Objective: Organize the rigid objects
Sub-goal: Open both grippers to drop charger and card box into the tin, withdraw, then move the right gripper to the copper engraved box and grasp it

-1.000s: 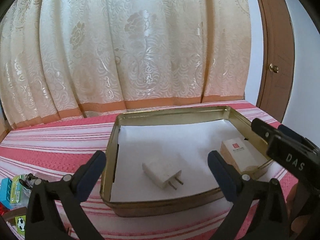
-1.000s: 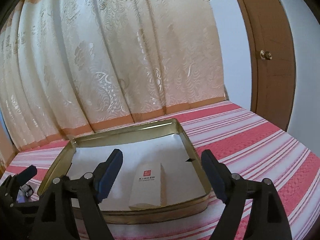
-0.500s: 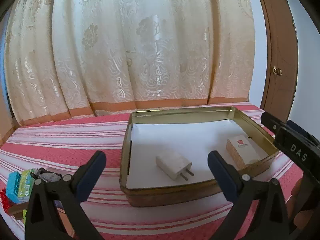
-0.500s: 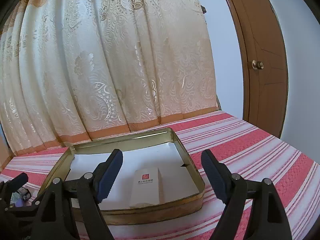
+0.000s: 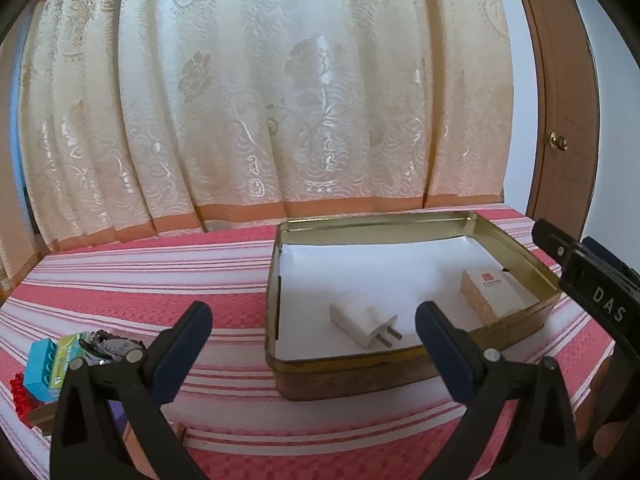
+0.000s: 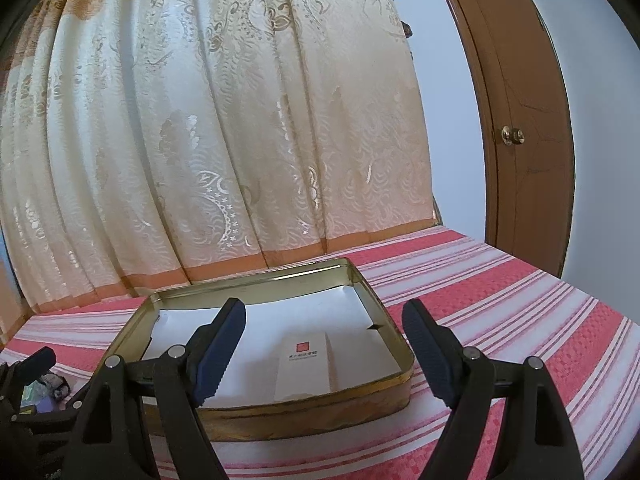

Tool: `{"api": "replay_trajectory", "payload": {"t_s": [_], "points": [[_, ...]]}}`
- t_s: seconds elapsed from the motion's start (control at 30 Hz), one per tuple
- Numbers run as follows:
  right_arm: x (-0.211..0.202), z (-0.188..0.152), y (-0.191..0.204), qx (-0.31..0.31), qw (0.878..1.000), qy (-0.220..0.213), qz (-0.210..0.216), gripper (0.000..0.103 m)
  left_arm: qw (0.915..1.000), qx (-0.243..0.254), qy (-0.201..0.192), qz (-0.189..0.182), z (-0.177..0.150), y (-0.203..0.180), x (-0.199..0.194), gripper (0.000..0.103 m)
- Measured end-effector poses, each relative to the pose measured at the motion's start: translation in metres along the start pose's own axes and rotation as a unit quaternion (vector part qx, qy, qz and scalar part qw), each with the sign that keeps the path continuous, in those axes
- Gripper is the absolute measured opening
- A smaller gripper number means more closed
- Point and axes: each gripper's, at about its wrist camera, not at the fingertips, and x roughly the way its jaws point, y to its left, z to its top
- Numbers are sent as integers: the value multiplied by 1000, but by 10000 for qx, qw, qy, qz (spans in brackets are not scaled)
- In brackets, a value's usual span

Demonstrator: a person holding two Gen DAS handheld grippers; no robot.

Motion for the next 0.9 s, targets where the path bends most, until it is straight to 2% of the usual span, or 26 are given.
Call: {"api": "replay_trajectory", "payload": {"t_s": [0.6, 0.9], "points": [[-20, -6, 15, -147, 9998, -95, 50, 83, 9999, -115, -6, 120, -9, 23, -14, 103], [-27, -12, 26, 8, 9996, 72, 266, 82, 9996, -208, -15, 190, -13, 42, -21, 103]]}}
